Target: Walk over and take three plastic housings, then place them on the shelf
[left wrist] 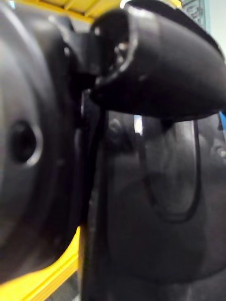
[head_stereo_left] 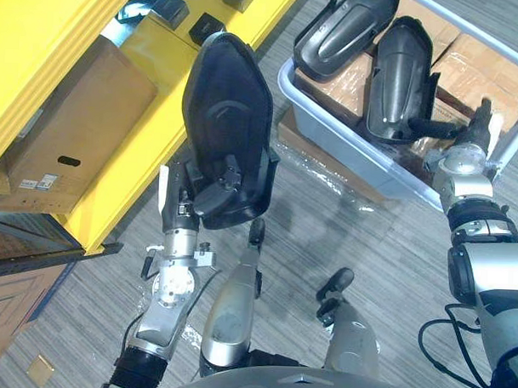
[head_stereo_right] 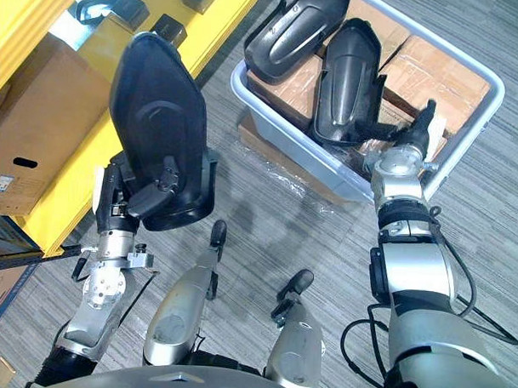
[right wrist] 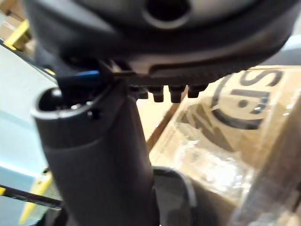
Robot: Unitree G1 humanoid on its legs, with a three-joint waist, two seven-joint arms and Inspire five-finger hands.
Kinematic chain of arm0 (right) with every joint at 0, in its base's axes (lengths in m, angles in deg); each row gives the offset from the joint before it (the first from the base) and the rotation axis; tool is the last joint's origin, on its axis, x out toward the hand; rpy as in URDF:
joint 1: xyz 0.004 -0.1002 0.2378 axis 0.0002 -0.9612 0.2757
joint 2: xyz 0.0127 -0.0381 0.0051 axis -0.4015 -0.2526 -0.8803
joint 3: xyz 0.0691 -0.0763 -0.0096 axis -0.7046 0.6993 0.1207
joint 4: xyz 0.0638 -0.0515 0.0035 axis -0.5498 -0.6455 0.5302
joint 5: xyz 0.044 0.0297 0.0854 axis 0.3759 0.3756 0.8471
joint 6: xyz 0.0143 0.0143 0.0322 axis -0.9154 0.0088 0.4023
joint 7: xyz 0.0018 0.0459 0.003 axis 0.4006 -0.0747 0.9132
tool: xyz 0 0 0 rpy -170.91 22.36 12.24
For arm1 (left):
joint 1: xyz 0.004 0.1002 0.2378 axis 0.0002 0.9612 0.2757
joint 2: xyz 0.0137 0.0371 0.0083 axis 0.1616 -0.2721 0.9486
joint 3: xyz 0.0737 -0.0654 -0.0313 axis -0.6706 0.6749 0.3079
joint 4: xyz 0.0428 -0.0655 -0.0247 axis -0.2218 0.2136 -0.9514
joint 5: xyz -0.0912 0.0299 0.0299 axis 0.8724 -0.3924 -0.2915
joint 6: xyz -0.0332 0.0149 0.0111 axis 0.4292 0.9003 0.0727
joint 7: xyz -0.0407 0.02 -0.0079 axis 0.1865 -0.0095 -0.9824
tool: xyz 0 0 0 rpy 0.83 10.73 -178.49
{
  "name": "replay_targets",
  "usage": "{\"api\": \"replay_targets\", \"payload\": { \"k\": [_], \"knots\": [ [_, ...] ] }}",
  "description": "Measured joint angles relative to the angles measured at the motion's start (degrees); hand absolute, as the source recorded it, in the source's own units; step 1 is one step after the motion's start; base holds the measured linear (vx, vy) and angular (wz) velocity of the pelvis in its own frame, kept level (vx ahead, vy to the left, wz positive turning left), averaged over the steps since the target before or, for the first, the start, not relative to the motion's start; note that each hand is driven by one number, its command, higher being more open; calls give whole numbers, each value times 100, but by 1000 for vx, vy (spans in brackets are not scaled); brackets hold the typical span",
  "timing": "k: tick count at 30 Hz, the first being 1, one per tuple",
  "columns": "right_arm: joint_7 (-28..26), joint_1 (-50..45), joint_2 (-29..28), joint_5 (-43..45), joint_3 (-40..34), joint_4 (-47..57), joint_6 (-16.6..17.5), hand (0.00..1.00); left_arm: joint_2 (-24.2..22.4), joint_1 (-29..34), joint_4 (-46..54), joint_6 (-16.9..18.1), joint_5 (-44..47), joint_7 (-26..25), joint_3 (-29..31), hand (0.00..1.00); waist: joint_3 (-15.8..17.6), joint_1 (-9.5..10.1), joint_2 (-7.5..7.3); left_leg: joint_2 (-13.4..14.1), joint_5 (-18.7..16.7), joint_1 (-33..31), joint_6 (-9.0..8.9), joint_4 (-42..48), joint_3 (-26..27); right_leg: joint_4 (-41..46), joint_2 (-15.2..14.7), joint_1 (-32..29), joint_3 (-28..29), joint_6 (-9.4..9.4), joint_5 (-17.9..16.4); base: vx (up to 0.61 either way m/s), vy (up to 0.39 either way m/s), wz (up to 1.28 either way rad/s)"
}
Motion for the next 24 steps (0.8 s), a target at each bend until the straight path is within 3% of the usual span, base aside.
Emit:
{"api": "replay_targets", "payload": {
  "k": [5,8,14,24],
  "knots": [
    [-77,367,469,-29,-102,-243,-326,0,-14,-202,-130,0,7,-80,-120,0,82,14,144,-51,-9,-40,-4,70,-68,344,-128,-97,-18,-1,-202,-26,-58,8],
    [-142,432,638,-211,-170,-351,-399,0,-12,-225,-222,-1,8,-136,-114,0,86,11,151,-48,1,-142,-2,89,-88,434,-146,-208,-33,-5,-243,-24,-50,4],
    [-241,420,692,-237,-215,-662,-582,0,-11,-215,-447,-3,20,-134,-209,0,86,-11,152,-63,-16,-140,-22,171,-101,728,-234,-243,-57,-18,-449,6,-59,6],
    [-228,409,631,-326,-396,-740,-599,0,-11,-151,-447,-3,17,-75,-238,0,81,-14,162,-81,-23,-106,-35,194,-128,946,-292,-275,-61,-74,-640,-15,-57,2]
  ]
}}
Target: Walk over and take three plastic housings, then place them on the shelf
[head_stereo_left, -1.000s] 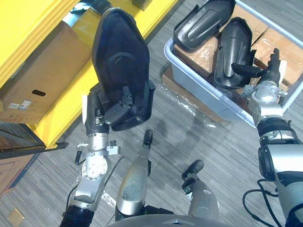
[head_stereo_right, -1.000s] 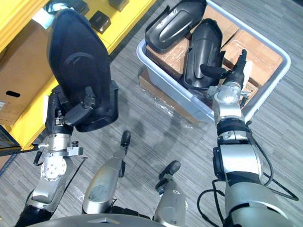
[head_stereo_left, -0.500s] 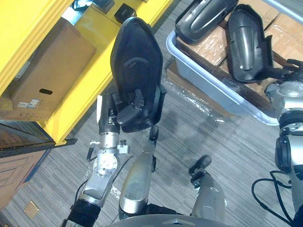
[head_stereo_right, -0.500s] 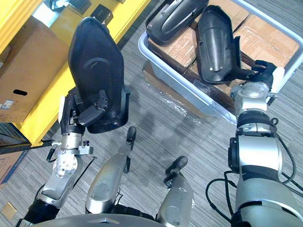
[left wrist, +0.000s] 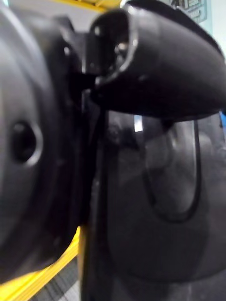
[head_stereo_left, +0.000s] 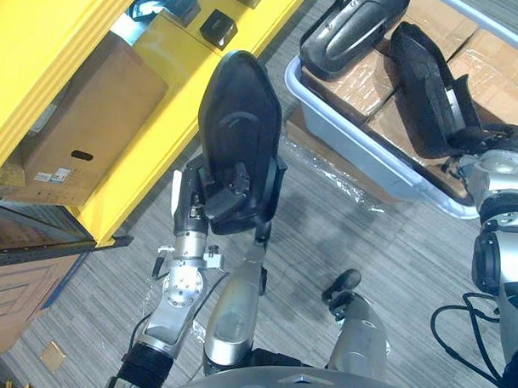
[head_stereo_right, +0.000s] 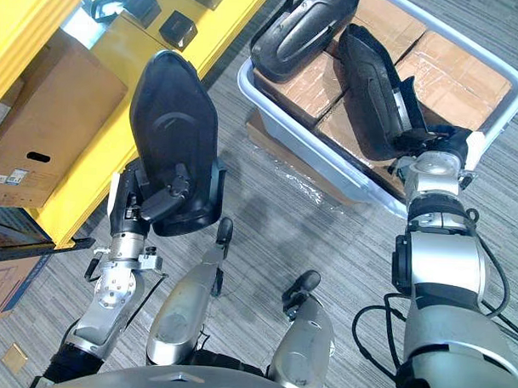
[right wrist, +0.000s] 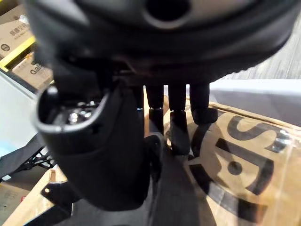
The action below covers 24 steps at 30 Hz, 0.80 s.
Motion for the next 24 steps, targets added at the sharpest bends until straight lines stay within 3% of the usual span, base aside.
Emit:
{"api": "replay_targets", "payload": {
  "k": [9,16,24],
  "knots": [
    [775,-127,-359,221,-106,77,254,0,-4,195,16,0,-2,-64,-208,0,0,-20,0,14,-9,130,5,-16,122,-48,0,47,126,61,47,4,-43,-5],
    [1601,-543,-690,547,-353,456,393,0,-46,213,50,-31,-10,-148,-341,0,0,-152,0,16,-19,207,14,-25,213,-59,0,58,221,77,72,-9,-38,-6],
    [2436,-965,-1038,1408,-785,664,862,0,-60,211,57,-135,-13,-258,-457,0,0,-344,6,5,-44,320,44,-44,324,-137,4,127,321,112,154,3,-38,-6]
  ]
}}
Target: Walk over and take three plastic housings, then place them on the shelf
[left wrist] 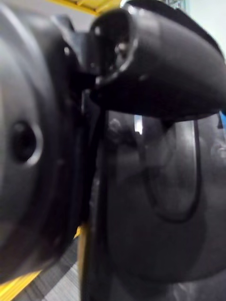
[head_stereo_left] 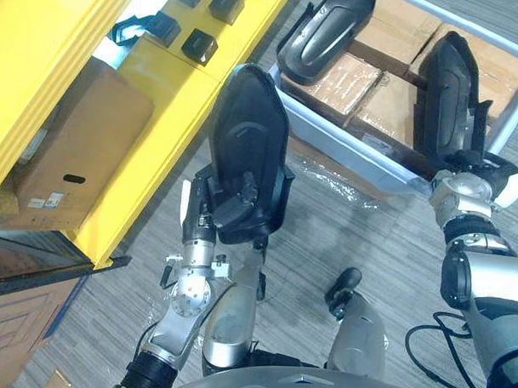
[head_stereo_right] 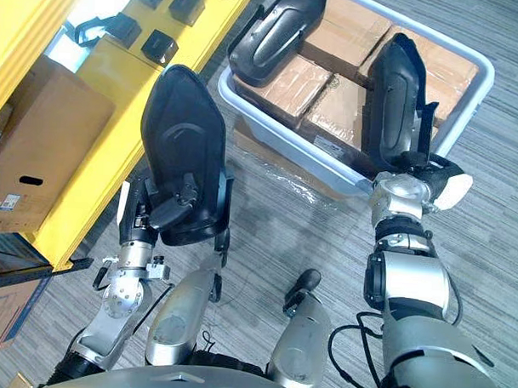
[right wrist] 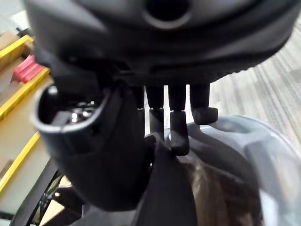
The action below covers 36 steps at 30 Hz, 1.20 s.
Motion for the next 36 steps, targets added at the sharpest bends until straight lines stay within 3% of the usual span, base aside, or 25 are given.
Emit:
{"api": "replay_targets", "payload": {
  "k": [4,7,16,21,28,36],
  "knots": [
    [334,1,-176,255,-115,82,273,0,-6,-2,0,-5,0,-32,-144,0,4,-88,36,-23,-4,7,5,-1,9,2,-23,4,11,16,12,3,-17,0],
    [516,3,-181,390,-114,160,497,0,-52,-14,3,-13,1,-32,-265,0,-8,-87,155,-38,-5,16,7,-1,17,24,-44,-1,24,18,13,2,-41,0],
    [560,240,-62,389,-49,176,580,0,-52,-14,-27,-38,6,-28,-590,0,6,-112,356,-75,-4,20,11,27,-8,133,-110,-20,20,6,0,-6,-40,1],
    [368,815,-29,394,340,119,579,0,-49,-6,-74,-37,8,-1,-762,0,-30,-64,524,-72,8,1,21,35,-49,217,-126,-70,17,-32,-28,-17,-53,1],
    [266,1382,-26,383,570,-117,557,0,-48,-16,-206,-41,35,44,-975,0,-31,71,526,-99,17,-7,23,38,-107,271,-163,-60,-33,-39,-49,8,-52,5],
    [215,1477,-23,383,640,-478,112,0,-47,-36,-205,-127,196,91,-1002,0,-33,67,528,-171,26,1,34,74,-175,342,-246,-7,-83,-11,-98,8,-46,6]
  ]
}}
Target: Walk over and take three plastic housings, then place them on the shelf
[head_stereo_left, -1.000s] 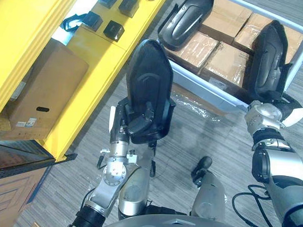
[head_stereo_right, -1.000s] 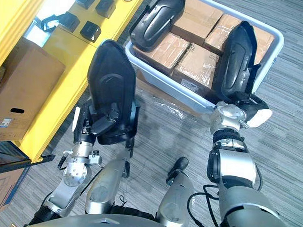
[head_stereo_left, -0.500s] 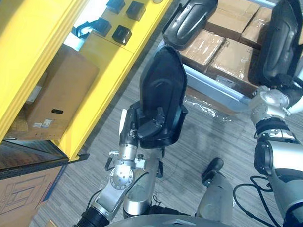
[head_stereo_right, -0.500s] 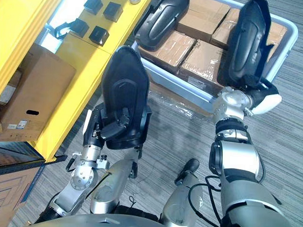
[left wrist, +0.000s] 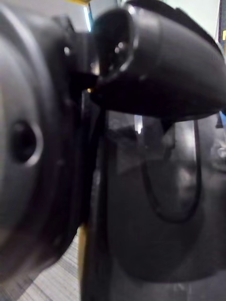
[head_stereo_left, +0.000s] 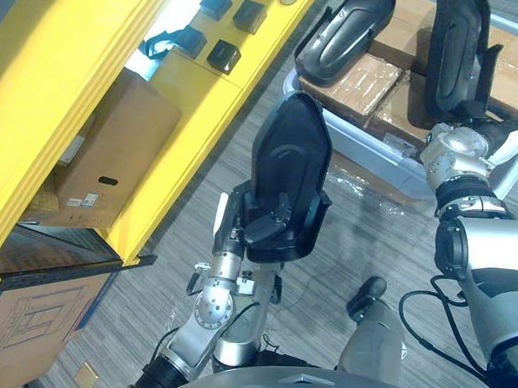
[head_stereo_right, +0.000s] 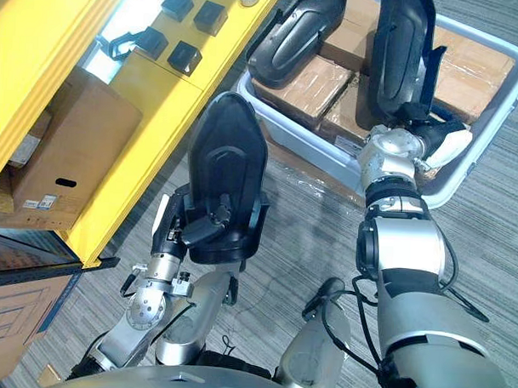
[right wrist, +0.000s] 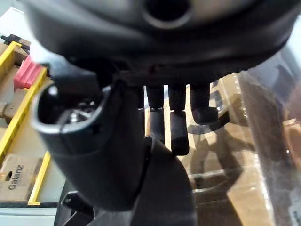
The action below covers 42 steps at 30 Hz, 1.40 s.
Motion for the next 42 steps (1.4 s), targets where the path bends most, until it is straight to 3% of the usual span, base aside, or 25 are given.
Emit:
{"api": "replay_targets", "payload": {
  "k": [2,3,13,20,26,30,32,35,39,42],
  "knots": [
    [-7,-1,0,4,-3,-48,-28,0,8,9,0,-2,6,2,-3,0,0,-8,0,1,0,0,0,5,2,-1,0,0,4,0,0,0,-50,-1],
    [-8,-1,2,3,-5,-66,-33,100,7,16,0,-3,5,3,-17,0,0,-14,0,2,0,0,0,10,3,-2,1,0,7,0,1,1,-62,-1],
    [-36,0,189,8,-73,-75,16,100,13,29,-2,-4,-12,-52,-55,0,-23,-37,32,9,-6,12,-7,23,15,-56,12,24,11,5,5,-1,-53,-1],
    [157,-26,186,-52,-88,-37,367,100,124,33,19,-3,-20,-352,3,0,-29,-63,40,-3,5,202,-8,-126,29,-85,10,199,-34,16,6,14,-22,2],
    [522,-855,52,-718,-323,1714,572,100,223,334,646,-2,-23,-433,455,0,-31,-172,40,-11,14,430,-19,-275,2,-174,28,437,-97,57,-17,28,-58,3],
    [725,-2293,-503,-1129,-479,4140,774,100,124,500,1184,2,-34,-398,1040,0,-155,-287,1,-19,61,652,-10,-480,-10,-302,54,647,-198,84,-17,72,-71,5],
    [716,-3455,-1160,-1361,-298,5387,779,100,-2,657,1296,3,-45,-399,1449,0,-641,-337,-173,-5,65,717,-11,-677,31,-495,111,682,-226,127,6,137,-79,-5],
    [363,-4657,-1760,-1448,53,6332,971,100,-4,719,1419,2,-153,-359,1685,0,-880,-351,-457,15,-59,983,-53,-694,146,-764,195,973,-161,185,45,149,-86,-19],
    [-833,-5771,-2138,-1390,657,7067,1479,100,-11,869,1503,2,-251,-293,1975,0,-1240,-507,-808,65,-210,1160,-65,-701,345,-1223,346,1210,-49,250,211,76,-51,-28],
    [-2246,-6274,-2123,-1117,908,7442,1655,100,-152,940,1550,-1,-237,-216,2272,0,-1418,-529,-974,118,-302,1333,-88,-703,556,-1638,484,1413,75,246,401,30,-33,-32]
  ]
}}
